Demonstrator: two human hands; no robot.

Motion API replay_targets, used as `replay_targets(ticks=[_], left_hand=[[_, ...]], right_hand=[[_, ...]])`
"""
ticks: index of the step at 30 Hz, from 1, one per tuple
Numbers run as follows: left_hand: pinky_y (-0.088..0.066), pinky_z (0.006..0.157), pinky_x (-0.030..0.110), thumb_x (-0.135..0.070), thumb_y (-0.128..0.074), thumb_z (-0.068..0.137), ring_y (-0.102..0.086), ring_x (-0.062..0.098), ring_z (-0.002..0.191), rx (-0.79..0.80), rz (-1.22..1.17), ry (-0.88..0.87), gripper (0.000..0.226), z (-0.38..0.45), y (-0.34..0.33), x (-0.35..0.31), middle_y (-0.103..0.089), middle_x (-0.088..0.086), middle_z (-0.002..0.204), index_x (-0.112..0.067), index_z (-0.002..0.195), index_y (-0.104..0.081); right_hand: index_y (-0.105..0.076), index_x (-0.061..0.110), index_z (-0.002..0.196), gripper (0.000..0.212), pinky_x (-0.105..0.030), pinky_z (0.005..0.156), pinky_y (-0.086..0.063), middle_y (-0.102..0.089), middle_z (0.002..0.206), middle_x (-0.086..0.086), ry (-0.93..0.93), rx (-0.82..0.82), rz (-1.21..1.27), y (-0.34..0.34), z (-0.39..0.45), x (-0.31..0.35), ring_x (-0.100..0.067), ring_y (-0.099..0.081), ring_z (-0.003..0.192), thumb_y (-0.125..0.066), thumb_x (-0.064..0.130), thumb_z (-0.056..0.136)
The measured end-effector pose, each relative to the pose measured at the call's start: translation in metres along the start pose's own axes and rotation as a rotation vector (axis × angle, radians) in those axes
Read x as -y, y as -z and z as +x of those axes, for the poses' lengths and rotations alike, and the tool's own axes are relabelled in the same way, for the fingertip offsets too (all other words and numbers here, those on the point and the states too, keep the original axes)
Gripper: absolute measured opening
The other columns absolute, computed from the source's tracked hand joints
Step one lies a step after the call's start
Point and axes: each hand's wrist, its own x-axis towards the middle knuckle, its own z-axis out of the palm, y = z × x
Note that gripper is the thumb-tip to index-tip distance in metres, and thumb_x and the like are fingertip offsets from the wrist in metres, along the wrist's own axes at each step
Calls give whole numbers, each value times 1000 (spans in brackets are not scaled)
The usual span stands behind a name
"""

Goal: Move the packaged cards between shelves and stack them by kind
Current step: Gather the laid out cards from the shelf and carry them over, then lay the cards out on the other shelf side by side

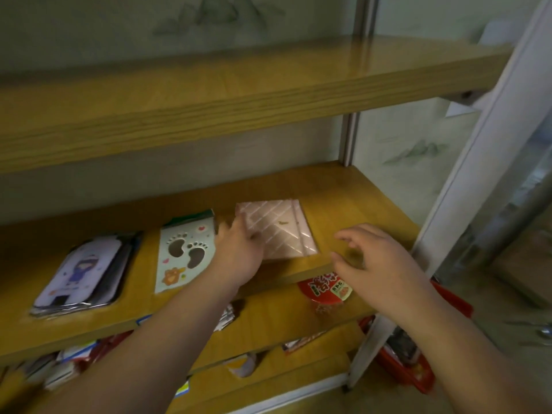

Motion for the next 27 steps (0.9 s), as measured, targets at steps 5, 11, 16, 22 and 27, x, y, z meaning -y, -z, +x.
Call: replay_targets(ticks=[5,11,16,22,27], left_hand=[[-31,112,39,-20,-51,97,-38,29,137,-43,179,-185,47,-23,12,7,-44,6,150,-20,144,-49],[-24,117,32,-25,-49,100,-29,19,147,-125,309,-183,50,-53,43,32,-39,0,159,-17,149,-44],[-24,113,28,-27,-57,97,-34,18,144,-225,430,-160,50,-79,83,58,-46,0,154,-18,146,-49],[-26,118,33,-37,-58,95,-30,17,147,-308,450,-100,58,-116,133,95,-44,-1,156,-17,149,-45],[-24,114,26,-34,-61,94,-32,15,145,-409,409,-83,55,-151,174,138,-49,-2,152,-17,145,-51]], right_hand=[[-60,34,126,40,-14,76,-43,-57,114,20,50,7,59,-16,16,3,0,-56,101,-57,50,90],[-62,31,126,40,-26,83,-52,-58,121,18,132,41,157,-47,36,31,-4,-58,105,-58,48,90],[-63,29,124,38,-29,89,-50,-62,119,13,208,56,216,-73,48,71,-6,-56,108,-59,46,91],[-62,30,125,40,-28,87,-51,-58,120,17,315,117,213,-97,42,133,-5,-55,110,-57,48,90],[-67,25,118,34,-37,86,-52,-63,114,8,371,142,178,-120,22,192,-15,-60,105,-64,41,88]])
